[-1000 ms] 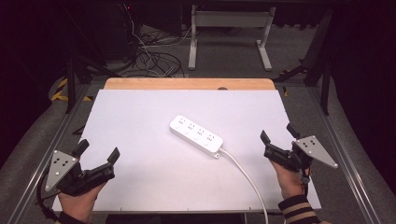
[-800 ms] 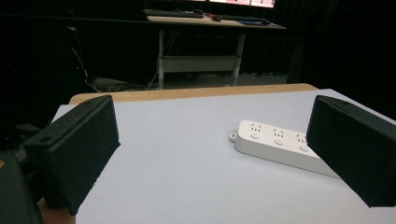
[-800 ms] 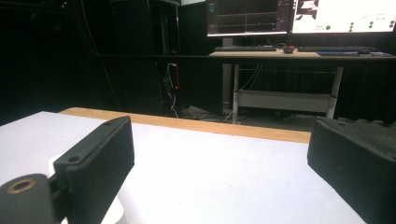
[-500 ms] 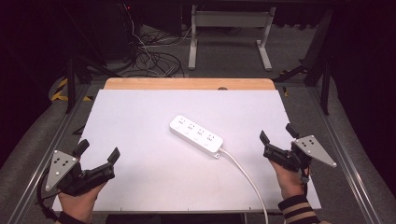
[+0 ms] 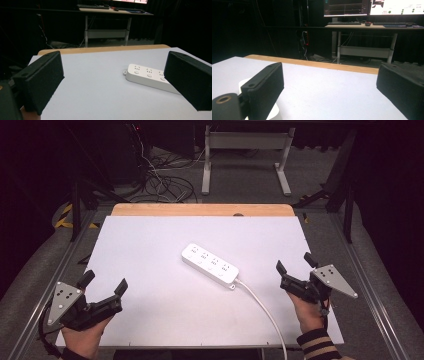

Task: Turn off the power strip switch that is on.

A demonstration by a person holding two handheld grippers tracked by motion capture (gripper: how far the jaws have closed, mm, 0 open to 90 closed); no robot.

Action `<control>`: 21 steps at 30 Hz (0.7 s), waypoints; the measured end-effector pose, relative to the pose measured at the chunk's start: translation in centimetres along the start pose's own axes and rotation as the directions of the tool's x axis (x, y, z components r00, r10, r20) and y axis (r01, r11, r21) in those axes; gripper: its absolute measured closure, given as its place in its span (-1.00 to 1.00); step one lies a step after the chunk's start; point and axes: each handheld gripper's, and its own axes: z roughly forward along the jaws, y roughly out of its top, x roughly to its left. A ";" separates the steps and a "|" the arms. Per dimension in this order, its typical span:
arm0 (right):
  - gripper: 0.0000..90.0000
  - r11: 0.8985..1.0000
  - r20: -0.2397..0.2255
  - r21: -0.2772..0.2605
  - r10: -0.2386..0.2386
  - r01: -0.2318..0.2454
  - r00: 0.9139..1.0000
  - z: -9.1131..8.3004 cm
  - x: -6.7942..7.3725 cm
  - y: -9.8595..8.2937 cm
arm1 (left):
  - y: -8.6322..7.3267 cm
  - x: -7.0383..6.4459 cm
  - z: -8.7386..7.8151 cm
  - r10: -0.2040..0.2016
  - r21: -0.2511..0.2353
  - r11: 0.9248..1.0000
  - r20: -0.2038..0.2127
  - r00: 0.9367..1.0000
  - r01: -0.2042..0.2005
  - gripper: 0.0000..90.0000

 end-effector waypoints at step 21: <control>-0.82 1.000 -0.007 0.017 -0.003 0.003 1.000 0.1 0.2 -0.2 | 0.0 0.0 0.0 0.000 0.000 1.000 0.002 1.000 0.000 -0.93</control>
